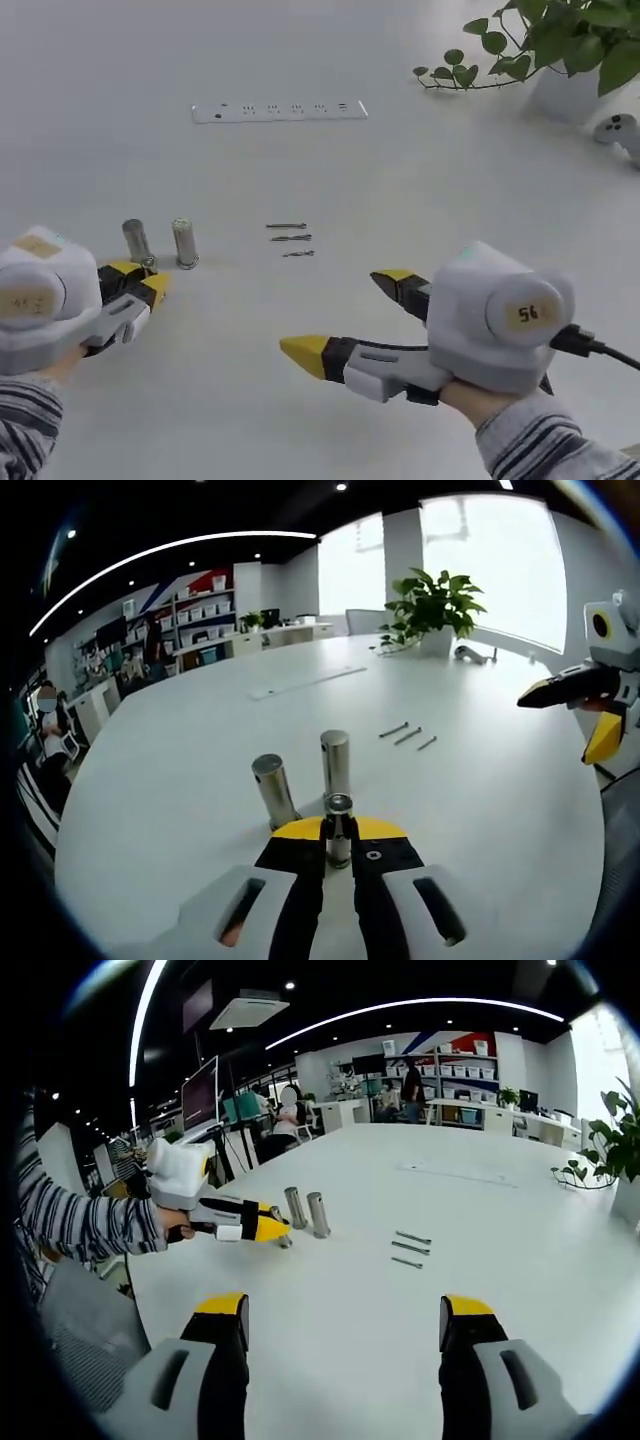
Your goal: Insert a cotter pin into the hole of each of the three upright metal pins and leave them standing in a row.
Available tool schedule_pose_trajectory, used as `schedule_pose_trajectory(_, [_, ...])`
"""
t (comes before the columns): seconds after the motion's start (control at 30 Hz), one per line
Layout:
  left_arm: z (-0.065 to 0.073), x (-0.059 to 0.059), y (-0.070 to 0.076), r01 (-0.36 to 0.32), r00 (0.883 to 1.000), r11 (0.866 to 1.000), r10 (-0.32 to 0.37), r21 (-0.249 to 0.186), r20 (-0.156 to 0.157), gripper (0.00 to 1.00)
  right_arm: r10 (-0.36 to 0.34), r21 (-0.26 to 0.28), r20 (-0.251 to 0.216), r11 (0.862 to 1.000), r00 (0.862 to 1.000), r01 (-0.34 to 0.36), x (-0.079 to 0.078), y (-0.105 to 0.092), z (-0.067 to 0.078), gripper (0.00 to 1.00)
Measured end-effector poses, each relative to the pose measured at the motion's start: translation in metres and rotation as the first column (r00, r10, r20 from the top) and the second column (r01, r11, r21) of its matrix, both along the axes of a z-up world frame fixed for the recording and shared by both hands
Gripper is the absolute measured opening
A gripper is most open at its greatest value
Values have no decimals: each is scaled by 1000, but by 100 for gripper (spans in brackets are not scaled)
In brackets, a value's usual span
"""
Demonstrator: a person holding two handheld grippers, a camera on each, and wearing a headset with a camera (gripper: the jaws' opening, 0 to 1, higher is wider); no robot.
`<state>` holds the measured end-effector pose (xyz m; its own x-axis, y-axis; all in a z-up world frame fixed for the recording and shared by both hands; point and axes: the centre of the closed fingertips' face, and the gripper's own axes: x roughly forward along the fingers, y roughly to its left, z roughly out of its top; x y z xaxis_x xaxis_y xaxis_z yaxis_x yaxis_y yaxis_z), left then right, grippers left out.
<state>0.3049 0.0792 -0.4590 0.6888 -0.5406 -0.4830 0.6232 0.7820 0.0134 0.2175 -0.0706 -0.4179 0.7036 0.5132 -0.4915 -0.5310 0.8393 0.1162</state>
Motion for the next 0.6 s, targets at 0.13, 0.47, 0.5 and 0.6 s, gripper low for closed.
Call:
schedule_pose_trajectory(0.13, [3, -5, -7, 18, 1000, 1000, -18, -11, -3, 5, 0, 7, 0, 1000, 1000, 0, -1, 1, 1, 76])
schedule_pose_trajectory(0.47, [6, -29, -42, 143, 990, 990, -143, -18, 11, 5, 2, 9, -2, 1000, 1000, -2, -3, 2, 2, 76])
schedule_pose_trajectory(0.5, [5, -31, -44, 150, 989, 988, -150, -22, 2, 5, 2, 8, -2, 1000, 1000, -2, -3, 1, 2, 76])
schedule_pose_trajectory(0.6, [2, -36, -49, 178, 984, 984, -178, -28, -4, 5, 2, 8, -4, 1000, 1000, -2, -3, 1, 2, 76])
